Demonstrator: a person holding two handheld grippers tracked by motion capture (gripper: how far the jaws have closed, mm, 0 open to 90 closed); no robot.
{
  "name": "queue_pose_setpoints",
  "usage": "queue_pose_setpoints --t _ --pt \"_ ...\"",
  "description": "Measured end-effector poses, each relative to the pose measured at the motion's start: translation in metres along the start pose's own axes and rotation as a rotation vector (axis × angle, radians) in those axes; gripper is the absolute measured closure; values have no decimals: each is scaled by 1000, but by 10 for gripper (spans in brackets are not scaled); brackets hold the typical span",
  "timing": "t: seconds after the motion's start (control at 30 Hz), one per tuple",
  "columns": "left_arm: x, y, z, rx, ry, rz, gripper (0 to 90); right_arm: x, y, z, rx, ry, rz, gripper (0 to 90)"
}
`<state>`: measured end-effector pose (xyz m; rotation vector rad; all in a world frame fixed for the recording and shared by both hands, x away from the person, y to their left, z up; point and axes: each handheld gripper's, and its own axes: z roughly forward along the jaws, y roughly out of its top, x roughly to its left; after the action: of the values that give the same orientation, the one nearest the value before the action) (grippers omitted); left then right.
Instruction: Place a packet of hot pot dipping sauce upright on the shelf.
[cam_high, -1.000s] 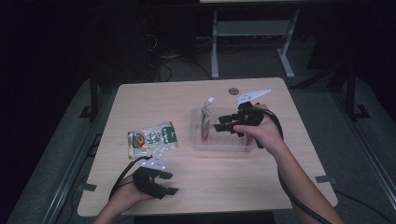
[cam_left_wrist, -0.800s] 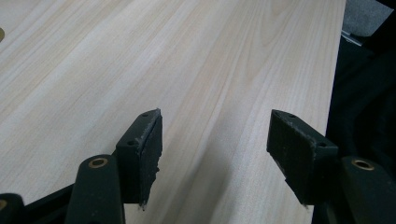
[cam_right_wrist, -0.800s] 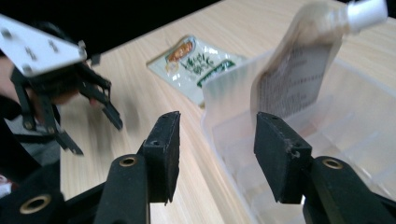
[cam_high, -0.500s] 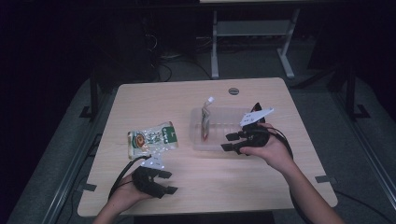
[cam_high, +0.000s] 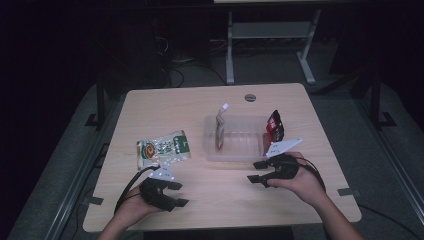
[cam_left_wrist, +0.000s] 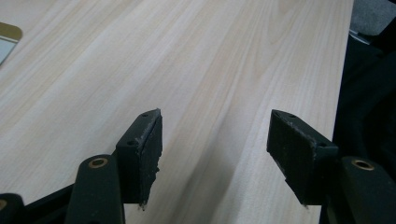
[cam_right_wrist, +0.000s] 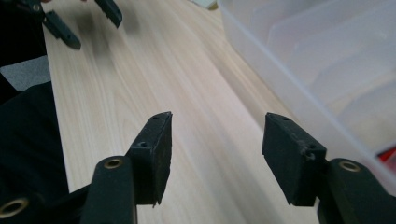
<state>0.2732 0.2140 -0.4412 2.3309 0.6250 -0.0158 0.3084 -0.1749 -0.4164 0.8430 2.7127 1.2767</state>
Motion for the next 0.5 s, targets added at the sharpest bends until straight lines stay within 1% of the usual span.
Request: queue_pose_setpoints --t 0.03,0.1,0.17,0.2,0.23,0.3,0.33,0.37,0.4,0.5 --pt "0 0 -1 -7 1 -10 351 0 -4 -1 3 4 5 405" --pt "3 1 -5 -15 13 -7 348 0 -10 -2 7 1 15 395" --pt "7 3 -9 -21 32 -9 345 0 -16 -4 10 -2 18 386" --pt "10 3 -11 -23 43 -15 345 0 -18 -6 12 -5 28 385" --pt "13 5 -14 -13 56 -7 345 -1 -21 -7 11 -5 35 384" --pt "20 6 -19 -13 81 -13 345 -1 -26 -10 13 -10 47 383" --pt "25 8 -22 -25 99 -32 347 0 -29 -11 12 -8 57 382" --pt "29 9 -24 -22 105 -32 349 0 -32 -13 11 -7 62 381" --pt "33 10 -26 -29 113 -52 354 1 -34 -14 15 -13 66 381" --pt "47 14 -33 -31 143 -92 424 2 -42 -19 11 -15 80 381"
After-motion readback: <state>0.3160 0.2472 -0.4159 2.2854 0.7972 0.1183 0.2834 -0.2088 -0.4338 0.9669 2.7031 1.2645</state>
